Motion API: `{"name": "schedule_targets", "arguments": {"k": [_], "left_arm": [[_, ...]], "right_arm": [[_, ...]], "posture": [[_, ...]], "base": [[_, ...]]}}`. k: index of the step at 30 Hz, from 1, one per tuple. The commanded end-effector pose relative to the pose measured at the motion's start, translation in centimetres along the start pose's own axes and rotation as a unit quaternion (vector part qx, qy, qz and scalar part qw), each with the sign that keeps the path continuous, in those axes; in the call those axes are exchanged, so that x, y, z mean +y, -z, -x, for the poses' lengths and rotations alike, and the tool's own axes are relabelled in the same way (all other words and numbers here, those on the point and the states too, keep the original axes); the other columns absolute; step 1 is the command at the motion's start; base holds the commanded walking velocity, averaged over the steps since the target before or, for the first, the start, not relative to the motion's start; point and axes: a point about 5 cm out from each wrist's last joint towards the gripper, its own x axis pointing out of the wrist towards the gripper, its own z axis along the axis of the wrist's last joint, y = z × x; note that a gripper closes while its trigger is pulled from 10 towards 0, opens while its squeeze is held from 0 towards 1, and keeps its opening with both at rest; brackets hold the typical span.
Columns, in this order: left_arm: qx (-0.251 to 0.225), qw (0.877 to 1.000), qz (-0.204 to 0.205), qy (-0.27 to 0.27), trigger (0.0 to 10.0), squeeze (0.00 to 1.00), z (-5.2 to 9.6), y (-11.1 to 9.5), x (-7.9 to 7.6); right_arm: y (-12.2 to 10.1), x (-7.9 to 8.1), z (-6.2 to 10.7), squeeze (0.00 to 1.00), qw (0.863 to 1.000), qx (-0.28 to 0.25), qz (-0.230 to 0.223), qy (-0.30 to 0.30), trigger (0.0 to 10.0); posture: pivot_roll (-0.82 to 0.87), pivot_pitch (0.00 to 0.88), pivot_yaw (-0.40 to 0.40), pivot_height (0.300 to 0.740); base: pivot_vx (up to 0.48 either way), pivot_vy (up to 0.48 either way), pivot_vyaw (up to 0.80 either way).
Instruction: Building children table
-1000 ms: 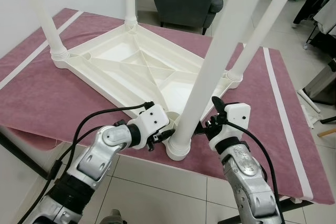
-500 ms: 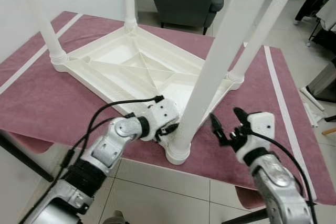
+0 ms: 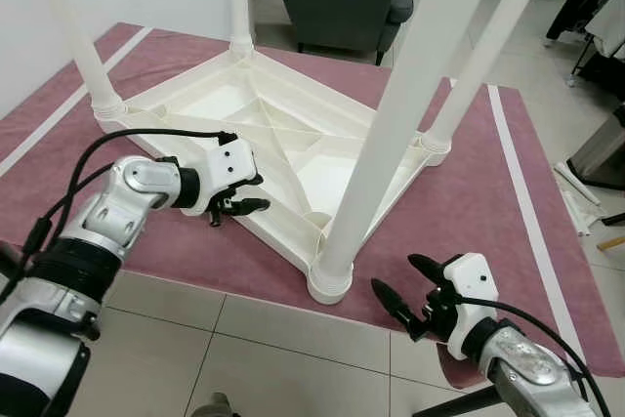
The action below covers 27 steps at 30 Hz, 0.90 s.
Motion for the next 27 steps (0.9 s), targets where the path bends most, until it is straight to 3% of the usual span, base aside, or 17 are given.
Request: {"name": "schedule_targets", "arguments": {"k": [1, 5, 7, 9, 14, 21, 27], "left_arm": [[0.022, 0.997, -0.022, 0.067, 10.0, 0.00, -0.2, 0.5, -0.7], [0.042, 0.990, -0.055, 0.123, 10.0, 0.00, -1.8, 0.5, -1.2], [0.042, 0.990, -0.055, 0.123, 10.0, 0.00, -1.8, 0.5, -1.2], [0.042, 0.988, -0.069, 0.129, 10.0, 0.00, -3.1, 0.2, -1.3], [0.035, 0.989, -0.082, 0.121, 10.0, 0.00, -4.6, -0.5, -0.7], [0.034, 0.985, -0.098, 0.137, 10.0, 0.00, -4.7, -0.7, -0.5], [0.058, 0.981, -0.109, 0.150, 10.0, 0.00, -5.3, 0.4, -1.2]], "right_arm": [[-0.3, -0.1, -0.2, 0.00, 1.000, -0.004, 0.003, 0.001, 10.0], [-0.7, -0.5, -0.4, 0.00, 1.000, -0.011, 0.006, 0.001, 10.0], [-0.7, -0.5, -0.4, 0.00, 1.000, -0.011, 0.006, 0.001, 10.0], [-0.8, -0.4, -0.4, 0.00, 1.000, -0.013, 0.007, 0.000, 10.0], [-0.9, -0.2, -0.3, 0.00, 1.000, -0.015, 0.006, 0.000, 10.0], [-0.7, -0.1, -0.2, 0.00, 1.000, -0.013, 0.003, 0.002, 10.0], [-0.8, 0.1, -0.3, 0.00, 1.000, -0.016, 0.000, 0.002, 10.0]], "posture": [[0.09, 0.013, -0.007, 0.740], [0.09, 0.013, -0.007, 0.740], [0.09, 0.013, -0.007, 0.740], [0.08, 0.015, -0.004, 0.740], [0.07, 0.016, 0.003, 0.740], [0.07, 0.017, 0.009, 0.740], [0.07, 0.019, 0.009, 0.740]], "base": [[0.000, 0.000, 0.00], [0.000, 0.000, 0.00], [0.000, 0.000, 0.00], [0.000, 0.000, 0.00], [0.000, 0.000, 0.00], [0.000, 0.000, 0.00], [0.000, 0.000, 0.00]]}}
